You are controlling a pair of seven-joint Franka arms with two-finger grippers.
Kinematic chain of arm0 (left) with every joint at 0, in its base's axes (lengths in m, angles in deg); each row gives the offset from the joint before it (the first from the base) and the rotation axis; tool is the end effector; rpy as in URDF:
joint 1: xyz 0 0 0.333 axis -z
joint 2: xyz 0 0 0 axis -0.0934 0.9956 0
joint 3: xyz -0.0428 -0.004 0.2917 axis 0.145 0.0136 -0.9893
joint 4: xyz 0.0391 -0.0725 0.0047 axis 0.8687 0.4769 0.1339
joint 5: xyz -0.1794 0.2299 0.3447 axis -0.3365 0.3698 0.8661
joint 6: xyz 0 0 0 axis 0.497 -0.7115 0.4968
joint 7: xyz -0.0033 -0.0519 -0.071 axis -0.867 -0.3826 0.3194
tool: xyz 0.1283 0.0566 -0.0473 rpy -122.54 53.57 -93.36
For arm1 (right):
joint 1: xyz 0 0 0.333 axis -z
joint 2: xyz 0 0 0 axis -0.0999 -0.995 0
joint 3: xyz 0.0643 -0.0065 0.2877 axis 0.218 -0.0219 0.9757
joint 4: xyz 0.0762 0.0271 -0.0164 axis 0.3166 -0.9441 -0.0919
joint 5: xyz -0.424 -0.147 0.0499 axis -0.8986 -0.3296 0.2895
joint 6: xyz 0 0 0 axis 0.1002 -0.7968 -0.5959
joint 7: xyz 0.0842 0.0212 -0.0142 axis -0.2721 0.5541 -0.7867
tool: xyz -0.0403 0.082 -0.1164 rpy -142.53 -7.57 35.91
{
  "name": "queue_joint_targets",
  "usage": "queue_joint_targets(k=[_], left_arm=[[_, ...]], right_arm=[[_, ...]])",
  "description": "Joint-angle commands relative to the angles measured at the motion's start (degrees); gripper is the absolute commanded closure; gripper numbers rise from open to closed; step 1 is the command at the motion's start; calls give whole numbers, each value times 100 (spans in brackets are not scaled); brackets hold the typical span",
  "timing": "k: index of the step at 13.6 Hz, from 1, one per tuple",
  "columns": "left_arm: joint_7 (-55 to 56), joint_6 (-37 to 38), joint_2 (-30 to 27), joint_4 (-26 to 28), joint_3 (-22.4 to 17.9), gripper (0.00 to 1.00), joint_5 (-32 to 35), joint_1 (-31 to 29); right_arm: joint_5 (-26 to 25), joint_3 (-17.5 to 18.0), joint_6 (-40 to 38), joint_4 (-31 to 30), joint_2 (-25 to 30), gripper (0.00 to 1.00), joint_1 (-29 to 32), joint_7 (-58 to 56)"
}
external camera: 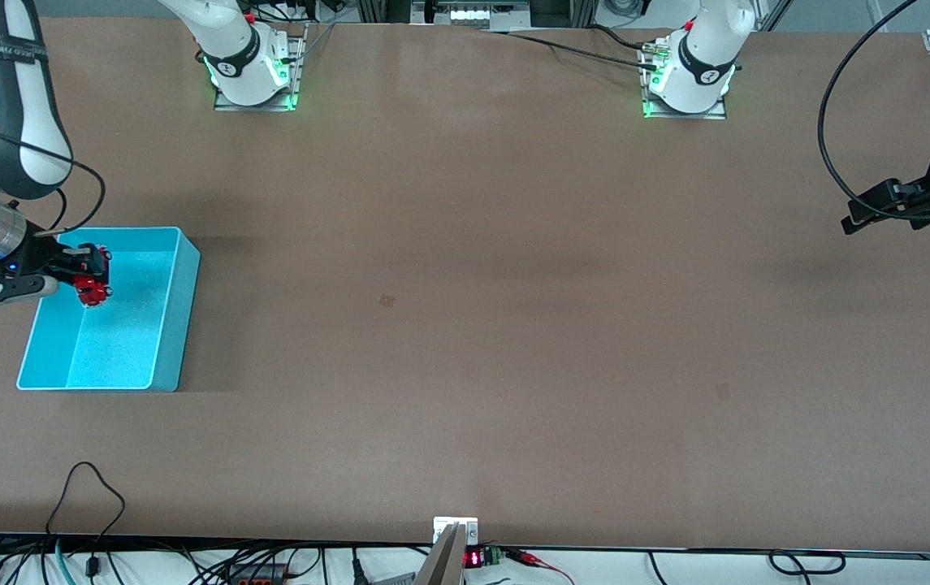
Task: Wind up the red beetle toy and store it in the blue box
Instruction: 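Carry the car over the blue box and lower it inside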
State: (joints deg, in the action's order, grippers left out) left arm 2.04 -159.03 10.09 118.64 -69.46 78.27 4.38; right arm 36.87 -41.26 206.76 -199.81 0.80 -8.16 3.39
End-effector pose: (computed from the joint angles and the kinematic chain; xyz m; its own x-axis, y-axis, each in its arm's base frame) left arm 0.6268 0.0330 0.5237 0.9943 0.1068 -0.0069 0.1070 -0.9933 0.0434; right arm 0.6142 -0.1495 0.2591 0.9901 0.1405 -0.0048 0.1405 -0.9901 0.0022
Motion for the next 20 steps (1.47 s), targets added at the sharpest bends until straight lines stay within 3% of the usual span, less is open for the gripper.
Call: queue_joint_targets(k=[1,8,13,14,15,16,19,20], left_arm=[[-20,-19,-127,82,45,0,92,2],[-29,-10,-136,91,36,0,65,-7],[-29,-10,-127,91,1,0,65,-7],[-29,-10,-136,99,18,0,65,-7],[-29,-10,-127,100,27,0,65,-7],[-29,-10,-127,91,27,0,65,-7],[-29,-19,-127,117,-25,0,57,-33],[-29,-36,-127,117,-26,0,65,-94]], right_arm=[[-1,-77,-2,137,-386,100,-47,630],[16,-271,464,85,-1187,99,23,895],[52,-262,447,14,-1539,86,6,1124],[52,-262,447,14,-1583,76,-3,1159],[60,-262,447,14,-1644,58,-12,1246],[60,-253,447,14,-1662,48,-29,1308],[52,-209,412,14,-1566,0,-12,1309],[52,-200,403,32,-1461,0,-12,1274]])
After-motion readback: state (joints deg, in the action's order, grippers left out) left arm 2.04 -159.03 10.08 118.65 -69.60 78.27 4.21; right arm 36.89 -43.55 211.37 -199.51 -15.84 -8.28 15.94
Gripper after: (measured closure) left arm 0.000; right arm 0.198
